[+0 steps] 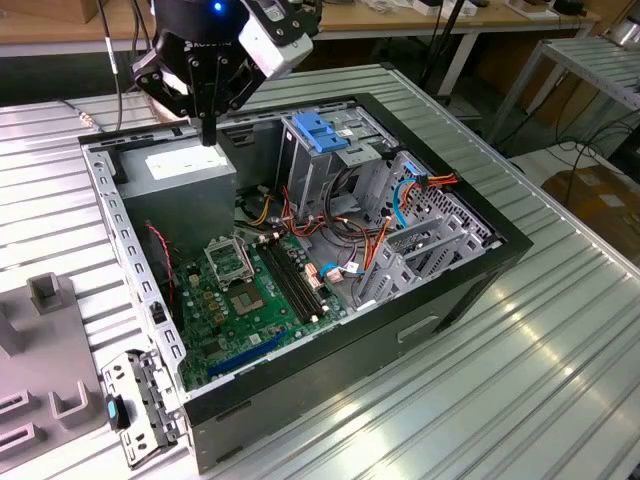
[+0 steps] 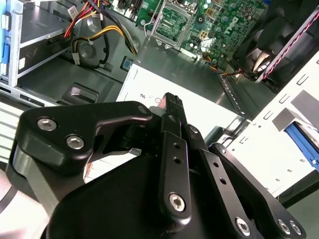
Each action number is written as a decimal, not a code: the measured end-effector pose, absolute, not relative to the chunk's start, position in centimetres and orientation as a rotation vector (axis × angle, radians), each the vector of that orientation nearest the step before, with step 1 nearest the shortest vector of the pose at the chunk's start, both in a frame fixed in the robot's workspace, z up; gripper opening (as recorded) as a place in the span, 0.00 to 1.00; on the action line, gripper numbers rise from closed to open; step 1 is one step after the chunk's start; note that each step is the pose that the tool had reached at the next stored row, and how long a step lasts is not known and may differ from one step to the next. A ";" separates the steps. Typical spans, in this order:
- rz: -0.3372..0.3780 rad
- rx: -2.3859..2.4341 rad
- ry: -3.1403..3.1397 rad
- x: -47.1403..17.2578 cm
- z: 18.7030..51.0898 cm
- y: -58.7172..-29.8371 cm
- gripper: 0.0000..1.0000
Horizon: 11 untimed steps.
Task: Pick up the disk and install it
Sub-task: 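Reach for the disk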
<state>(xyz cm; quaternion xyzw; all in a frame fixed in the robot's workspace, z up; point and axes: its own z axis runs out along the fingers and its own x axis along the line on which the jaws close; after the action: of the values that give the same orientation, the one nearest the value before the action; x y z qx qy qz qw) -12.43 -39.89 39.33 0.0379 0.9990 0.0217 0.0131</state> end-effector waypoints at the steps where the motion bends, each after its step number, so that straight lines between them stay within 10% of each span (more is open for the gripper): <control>1: 0.068 0.118 3.112 -12.4 39.3 -39.9 0.11; 11: 0.068 0.118 3.113 -12.6 39.3 -39.9 0.11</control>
<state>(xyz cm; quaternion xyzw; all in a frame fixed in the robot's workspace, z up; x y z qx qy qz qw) -12.61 -39.89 39.33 0.0379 0.9990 0.0217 0.0131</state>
